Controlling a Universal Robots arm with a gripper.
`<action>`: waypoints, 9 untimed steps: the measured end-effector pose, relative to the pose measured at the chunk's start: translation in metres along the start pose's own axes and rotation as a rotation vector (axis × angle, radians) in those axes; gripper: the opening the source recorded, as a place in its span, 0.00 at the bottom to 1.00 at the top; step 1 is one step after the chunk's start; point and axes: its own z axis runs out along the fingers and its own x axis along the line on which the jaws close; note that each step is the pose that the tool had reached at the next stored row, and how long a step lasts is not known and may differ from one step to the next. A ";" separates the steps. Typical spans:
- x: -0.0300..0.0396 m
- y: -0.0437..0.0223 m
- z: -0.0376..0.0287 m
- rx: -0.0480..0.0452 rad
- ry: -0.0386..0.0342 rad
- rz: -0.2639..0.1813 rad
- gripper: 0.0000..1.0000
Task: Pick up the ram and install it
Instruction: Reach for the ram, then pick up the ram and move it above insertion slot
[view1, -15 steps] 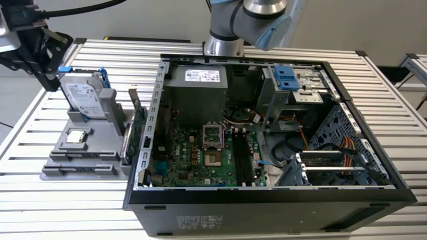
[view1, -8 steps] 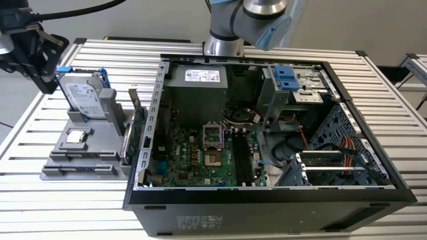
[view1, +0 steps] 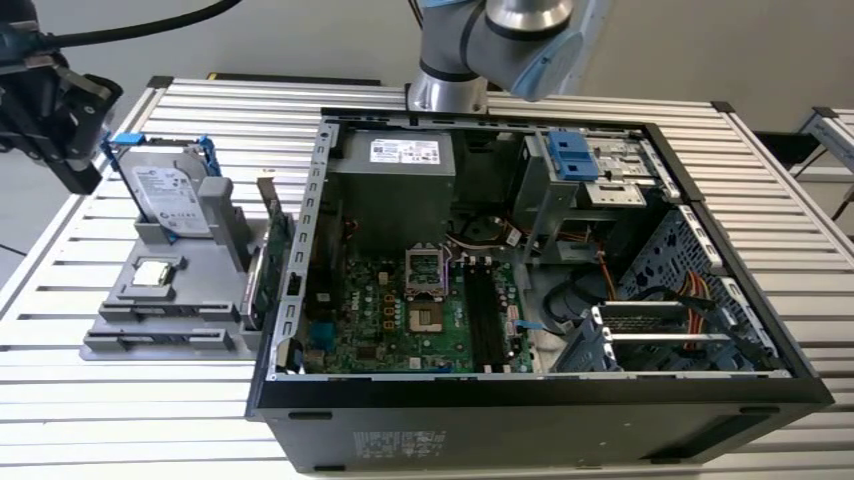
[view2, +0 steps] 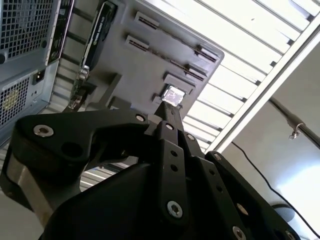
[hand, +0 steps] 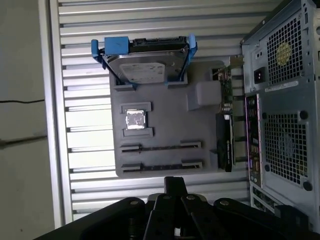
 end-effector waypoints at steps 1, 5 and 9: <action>0.0013 -0.0010 -0.0001 0.0000 -0.0001 -0.001 0.00; 0.0048 -0.0041 -0.0003 -0.0004 0.0008 -0.020 0.00; 0.0080 -0.0068 -0.0005 -0.0008 0.0018 -0.043 0.00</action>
